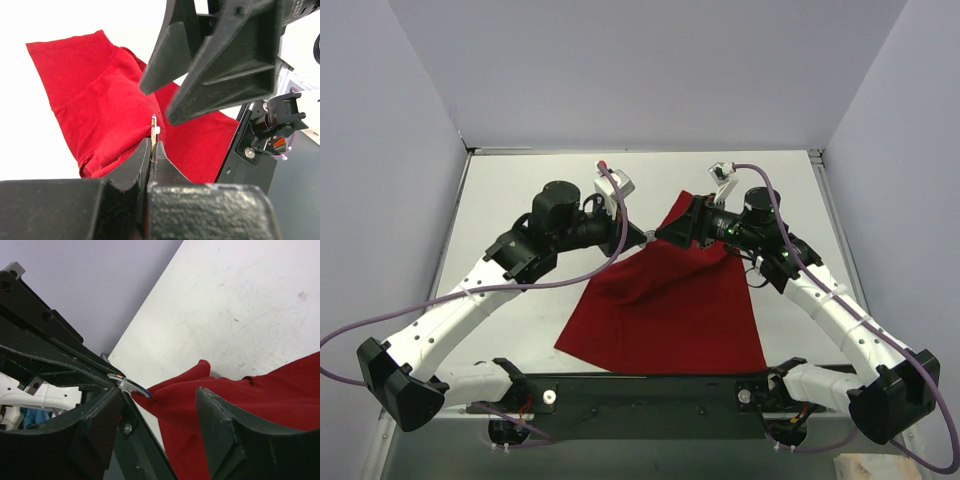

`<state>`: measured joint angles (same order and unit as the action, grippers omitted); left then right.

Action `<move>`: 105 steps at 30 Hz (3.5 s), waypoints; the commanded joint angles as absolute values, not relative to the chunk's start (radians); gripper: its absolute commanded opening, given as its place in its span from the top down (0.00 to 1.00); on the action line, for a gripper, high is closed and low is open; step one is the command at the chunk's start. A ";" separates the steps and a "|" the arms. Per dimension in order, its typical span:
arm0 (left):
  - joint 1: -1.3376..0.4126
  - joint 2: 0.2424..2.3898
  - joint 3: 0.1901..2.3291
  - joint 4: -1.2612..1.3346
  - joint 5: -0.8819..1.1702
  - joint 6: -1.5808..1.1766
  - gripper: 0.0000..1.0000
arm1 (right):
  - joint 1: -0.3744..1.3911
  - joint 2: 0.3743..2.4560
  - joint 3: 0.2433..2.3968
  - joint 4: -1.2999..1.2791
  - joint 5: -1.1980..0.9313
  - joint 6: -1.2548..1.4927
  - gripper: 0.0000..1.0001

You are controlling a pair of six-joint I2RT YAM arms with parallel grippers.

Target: Pin the brooch onto the clothing

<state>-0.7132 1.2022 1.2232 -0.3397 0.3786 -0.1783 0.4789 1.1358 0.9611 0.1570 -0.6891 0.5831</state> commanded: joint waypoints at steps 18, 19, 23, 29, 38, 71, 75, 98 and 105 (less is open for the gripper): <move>-0.604 1.308 1.362 -0.425 0.190 -0.146 1.00 | 0.465 1.028 0.871 0.052 -0.566 0.454 0.00; -0.592 1.322 1.393 -0.452 0.166 -0.140 1.00 | 0.462 1.025 0.859 0.037 -0.548 0.454 0.00; -0.542 1.399 1.462 -0.509 0.106 -0.135 1.00 | 0.443 1.040 0.830 -0.046 -0.497 0.442 0.00; -0.491 1.554 1.528 -0.569 0.068 -0.167 1.00 | 0.422 1.141 0.801 -0.212 -0.376 0.433 0.02; -0.356 1.712 1.565 -0.589 0.087 -0.261 1.00 | 0.324 1.346 0.773 -0.273 -0.322 0.443 0.13; -0.241 2.310 2.278 -0.775 0.075 -0.233 1.00 | 0.218 1.799 1.172 -0.357 -0.230 0.439 0.92; -0.241 2.270 2.330 -0.790 0.087 -0.227 0.84 | 0.218 1.697 1.186 -0.357 -0.245 0.449 0.86; -0.238 1.144 1.341 -0.675 0.112 -0.468 0.03 | 0.216 0.804 0.905 -0.570 -0.281 0.537 0.01; -0.233 0.948 0.964 -0.790 0.034 -0.531 0.03 | 0.216 0.718 0.724 -0.641 -0.184 0.575 0.01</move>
<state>-0.2401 0.9894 1.0676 -0.7341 0.0887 -0.4648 0.2222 0.7425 0.8120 -0.5640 -0.2573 0.5304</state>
